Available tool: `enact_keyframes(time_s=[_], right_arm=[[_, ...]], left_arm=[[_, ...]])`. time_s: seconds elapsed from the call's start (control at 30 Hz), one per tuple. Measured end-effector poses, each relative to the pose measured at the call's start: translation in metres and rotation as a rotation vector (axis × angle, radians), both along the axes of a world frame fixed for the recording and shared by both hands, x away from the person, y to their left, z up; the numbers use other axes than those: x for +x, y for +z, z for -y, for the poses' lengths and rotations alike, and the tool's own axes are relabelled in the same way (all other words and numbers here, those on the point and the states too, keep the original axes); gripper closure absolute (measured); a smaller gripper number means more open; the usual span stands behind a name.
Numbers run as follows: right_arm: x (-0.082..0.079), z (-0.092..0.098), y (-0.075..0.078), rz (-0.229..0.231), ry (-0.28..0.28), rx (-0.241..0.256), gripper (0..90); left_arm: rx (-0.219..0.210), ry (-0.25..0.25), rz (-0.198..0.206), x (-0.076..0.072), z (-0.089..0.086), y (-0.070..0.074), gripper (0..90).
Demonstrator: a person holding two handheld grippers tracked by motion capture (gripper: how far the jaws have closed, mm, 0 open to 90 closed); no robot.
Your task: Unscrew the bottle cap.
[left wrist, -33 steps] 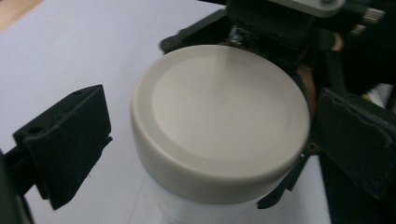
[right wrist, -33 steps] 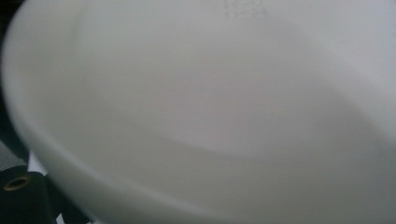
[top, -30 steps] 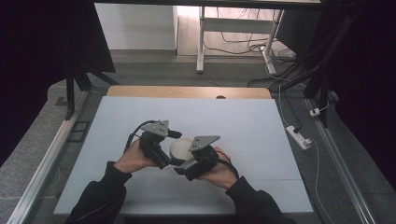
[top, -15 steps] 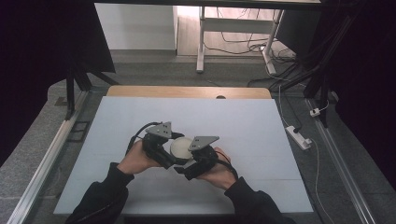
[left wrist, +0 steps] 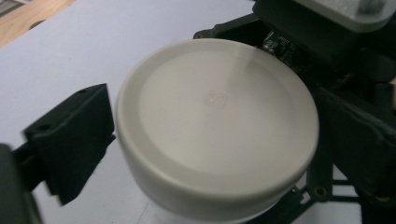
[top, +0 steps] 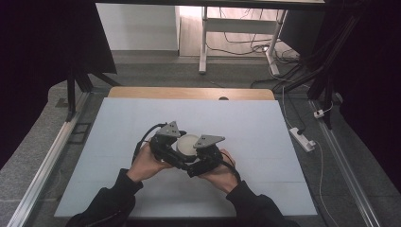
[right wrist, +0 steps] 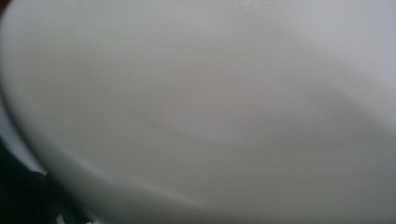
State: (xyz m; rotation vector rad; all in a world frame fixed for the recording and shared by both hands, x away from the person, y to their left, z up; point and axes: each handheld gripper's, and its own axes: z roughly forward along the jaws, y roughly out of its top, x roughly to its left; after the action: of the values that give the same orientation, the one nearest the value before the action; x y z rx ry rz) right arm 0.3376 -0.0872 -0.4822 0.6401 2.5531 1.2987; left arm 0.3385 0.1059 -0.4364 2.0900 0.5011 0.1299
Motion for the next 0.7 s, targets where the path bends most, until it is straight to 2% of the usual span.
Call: enact_keyframes(time_s=[0.13,0.23,0.37,0.43,0.5,0.6,0.7], right_arm=[[0.000,0.002,0.002,0.001,0.031,0.007,6.6],[-0.002,0.002,0.003,-0.003,0.074,0.018,6.6],[-0.005,-0.001,0.005,-0.023,0.145,0.027,6.6],[-0.008,-0.003,0.005,-0.021,0.172,0.024,6.6],[-0.011,-0.005,0.005,-0.016,0.204,0.020,6.6],[-0.011,-0.005,0.005,-0.014,0.207,0.015,6.6],[-0.010,-0.004,0.005,-0.010,0.188,0.014,6.6]], left_arm=[[-0.006,-0.056,0.003,0.002,-0.010,0.005,0.0],[-0.008,-0.143,0.008,0.002,-0.016,0.005,0.0],[-0.004,-0.219,0.029,0.001,-0.018,0.004,0.0],[0.006,-0.241,0.036,0.000,-0.017,0.004,2.0],[0.020,-0.270,0.042,-0.002,-0.016,0.003,7.7],[0.032,-0.265,0.046,-0.003,-0.016,0.003,7.9],[0.033,-0.224,0.043,-0.003,-0.013,0.004,8.0]])
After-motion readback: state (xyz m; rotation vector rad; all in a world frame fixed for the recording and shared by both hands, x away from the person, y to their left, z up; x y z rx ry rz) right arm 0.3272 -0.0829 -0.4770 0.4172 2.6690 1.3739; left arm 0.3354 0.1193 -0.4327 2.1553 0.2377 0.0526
